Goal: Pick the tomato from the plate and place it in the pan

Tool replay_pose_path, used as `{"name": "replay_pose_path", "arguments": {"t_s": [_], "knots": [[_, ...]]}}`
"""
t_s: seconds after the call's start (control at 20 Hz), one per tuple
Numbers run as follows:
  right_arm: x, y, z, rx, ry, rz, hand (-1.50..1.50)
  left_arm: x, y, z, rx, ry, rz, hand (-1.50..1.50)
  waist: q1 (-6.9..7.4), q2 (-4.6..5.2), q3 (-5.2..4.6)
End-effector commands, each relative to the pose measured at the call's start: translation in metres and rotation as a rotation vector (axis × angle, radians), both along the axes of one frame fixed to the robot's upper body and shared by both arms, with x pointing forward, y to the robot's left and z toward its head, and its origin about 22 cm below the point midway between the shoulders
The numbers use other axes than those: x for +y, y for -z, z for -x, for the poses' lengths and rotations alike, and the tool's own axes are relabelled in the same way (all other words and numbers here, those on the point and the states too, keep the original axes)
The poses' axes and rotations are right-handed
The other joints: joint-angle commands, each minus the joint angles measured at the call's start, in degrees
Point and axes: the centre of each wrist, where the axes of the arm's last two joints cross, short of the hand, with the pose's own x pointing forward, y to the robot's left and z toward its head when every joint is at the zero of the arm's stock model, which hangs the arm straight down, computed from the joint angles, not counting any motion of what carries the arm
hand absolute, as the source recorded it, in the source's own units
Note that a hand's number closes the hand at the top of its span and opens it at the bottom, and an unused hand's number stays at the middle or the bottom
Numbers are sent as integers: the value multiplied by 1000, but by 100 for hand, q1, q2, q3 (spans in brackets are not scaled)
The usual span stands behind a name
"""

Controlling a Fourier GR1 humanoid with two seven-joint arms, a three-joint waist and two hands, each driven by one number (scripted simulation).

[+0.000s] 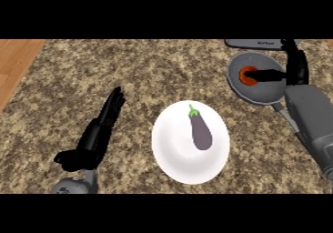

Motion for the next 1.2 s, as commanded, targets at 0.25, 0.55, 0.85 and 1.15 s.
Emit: {"name": "replay_pose_path", "arguments": {"t_s": [0.25, 0.55, 0.85, 1.15], "knots": [[-58, 4, 21, -89, -75, -294, -150, 13, -2, -2, 8, -9, 2, 0, -183, -73, -12], [-100, 39, 63, -50, -268, -366, -150, 16, 10, 10, 32, -55, -7, 0, -255, -110, -16], [-113, 58, 87, -86, -323, -340, -150, 35, 18, 4, 34, -64, 7, 0, -323, -143, -25], [-115, 67, 96, -67, -334, -282, -150, 8, 13, 1, 20, -68, -8, 0, -366, -167, -28]]}}
